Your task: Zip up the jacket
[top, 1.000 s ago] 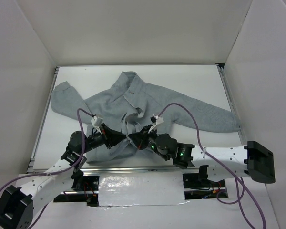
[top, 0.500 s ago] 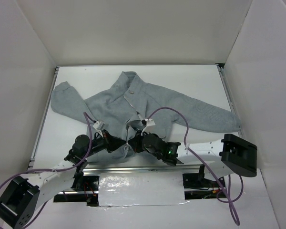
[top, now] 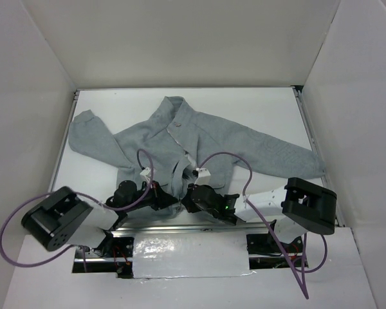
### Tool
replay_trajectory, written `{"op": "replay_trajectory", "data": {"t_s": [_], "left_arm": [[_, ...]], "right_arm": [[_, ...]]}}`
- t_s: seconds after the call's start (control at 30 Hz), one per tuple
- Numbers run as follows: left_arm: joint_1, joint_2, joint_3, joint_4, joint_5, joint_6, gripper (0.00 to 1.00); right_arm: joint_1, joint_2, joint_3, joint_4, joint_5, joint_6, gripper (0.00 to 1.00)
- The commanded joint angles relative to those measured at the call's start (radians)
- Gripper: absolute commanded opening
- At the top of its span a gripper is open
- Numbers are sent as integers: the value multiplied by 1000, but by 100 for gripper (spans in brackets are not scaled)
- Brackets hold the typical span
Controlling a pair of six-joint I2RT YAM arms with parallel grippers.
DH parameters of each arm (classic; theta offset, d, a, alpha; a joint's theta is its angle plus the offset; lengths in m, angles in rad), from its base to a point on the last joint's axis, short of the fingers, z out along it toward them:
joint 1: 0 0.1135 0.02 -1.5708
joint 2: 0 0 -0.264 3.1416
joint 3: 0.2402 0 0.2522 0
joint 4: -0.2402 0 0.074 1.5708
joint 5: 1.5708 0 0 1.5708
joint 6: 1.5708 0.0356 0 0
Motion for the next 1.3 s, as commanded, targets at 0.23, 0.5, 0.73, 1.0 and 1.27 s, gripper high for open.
{"op": "replay_trajectory", "data": {"t_s": [0.23,0.5,0.73,1.0,1.27], "left_arm": [[-37,310,-124,358,-35,-64,0],[-42,389,-121,398,-54,-110,0],[-45,386,-110,369,-61,-108,0],[-48,387,-100,361,-58,-104,0],[-50,403,-100,387,-50,-105,0]], "right_arm": [[-36,-69,-36,41,14,11,0],[-56,-74,-33,53,33,-4,0],[-61,-48,13,-23,-22,-36,30],[-53,-146,-35,-25,-137,-61,48],[-43,-273,-18,-108,-167,-85,58]]}}
